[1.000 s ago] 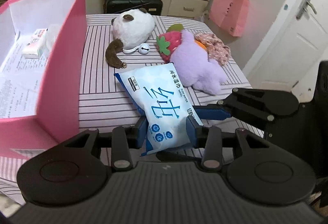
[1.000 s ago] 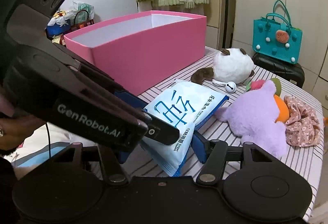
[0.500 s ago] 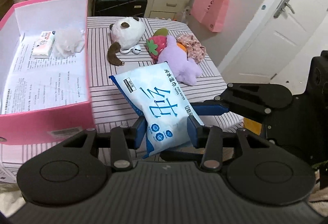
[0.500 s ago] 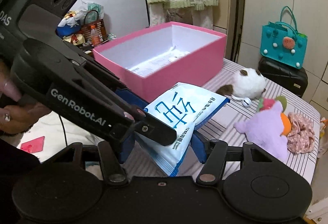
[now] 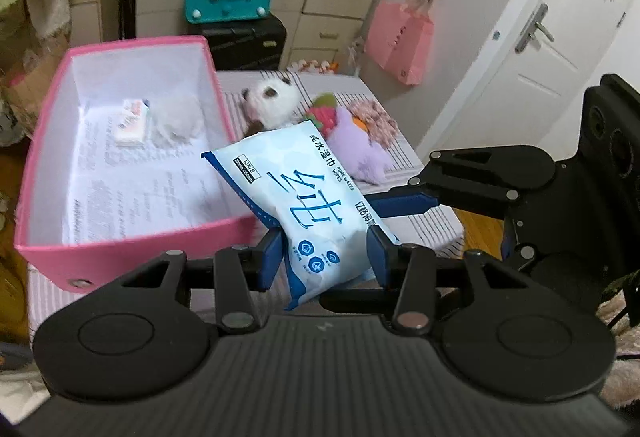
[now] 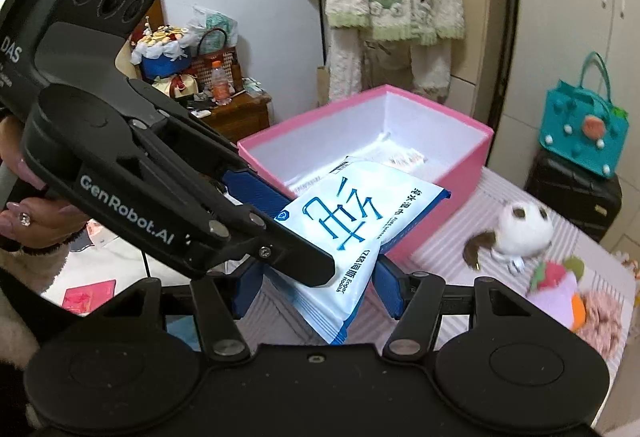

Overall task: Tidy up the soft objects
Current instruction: 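Carry the wipes pack into the pink box and open the left gripper, then withdraw the left gripper from the pink box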

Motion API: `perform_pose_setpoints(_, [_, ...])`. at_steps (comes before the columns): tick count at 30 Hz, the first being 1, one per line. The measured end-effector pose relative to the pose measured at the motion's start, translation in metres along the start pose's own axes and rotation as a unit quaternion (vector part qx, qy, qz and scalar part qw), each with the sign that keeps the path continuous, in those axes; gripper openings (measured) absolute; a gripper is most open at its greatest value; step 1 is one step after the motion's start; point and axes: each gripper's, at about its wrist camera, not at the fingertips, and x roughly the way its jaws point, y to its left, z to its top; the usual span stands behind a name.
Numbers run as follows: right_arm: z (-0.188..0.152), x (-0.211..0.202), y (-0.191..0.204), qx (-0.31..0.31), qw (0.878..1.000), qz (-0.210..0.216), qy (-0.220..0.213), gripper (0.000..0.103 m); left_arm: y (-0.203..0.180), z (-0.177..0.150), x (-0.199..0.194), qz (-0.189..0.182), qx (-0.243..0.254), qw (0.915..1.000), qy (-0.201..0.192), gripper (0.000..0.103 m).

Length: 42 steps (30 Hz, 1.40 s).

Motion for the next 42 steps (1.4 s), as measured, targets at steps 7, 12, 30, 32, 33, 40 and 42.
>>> perform_pose_setpoints(7, [0.042,0.038,-0.004,0.000,1.000,0.017,-0.017,0.066,0.032,0.019,-0.013,0.048,-0.014,0.9982,-0.034,0.046])
perform_pose_setpoints(12, [0.068,0.078,-0.021,0.033,0.999,0.038,0.000,0.066,0.077,0.042,-0.004,0.056,-0.061,0.9963,-0.021,0.046])
perform_pose_setpoints(30, [0.082,0.174,-0.040,0.084,0.990,0.024,0.107,0.065,0.169,0.060,0.068,0.057,-0.147,0.9846,0.076,0.046])
perform_pose_setpoints(32, [0.084,0.179,-0.045,0.086,0.990,0.023,0.113,0.065,0.170,0.061,0.072,0.059,-0.144,0.9847,0.078,0.046])
perform_pose_setpoints(33, [0.084,0.181,-0.047,0.088,0.989,0.021,0.116,0.065,0.171,0.061,0.074,0.060,-0.146,0.9844,0.078,0.046])
perform_pose_setpoints(40, [0.079,0.176,-0.050,0.058,0.992,-0.016,0.108,0.064,0.170,0.062,0.068,0.102,-0.121,0.9866,0.041,0.048])
perform_pose_setpoints(42, [0.077,0.166,-0.051,0.057,0.993,-0.008,0.101,0.064,0.168,0.061,0.063,0.099,-0.117,0.9873,0.044,0.048])
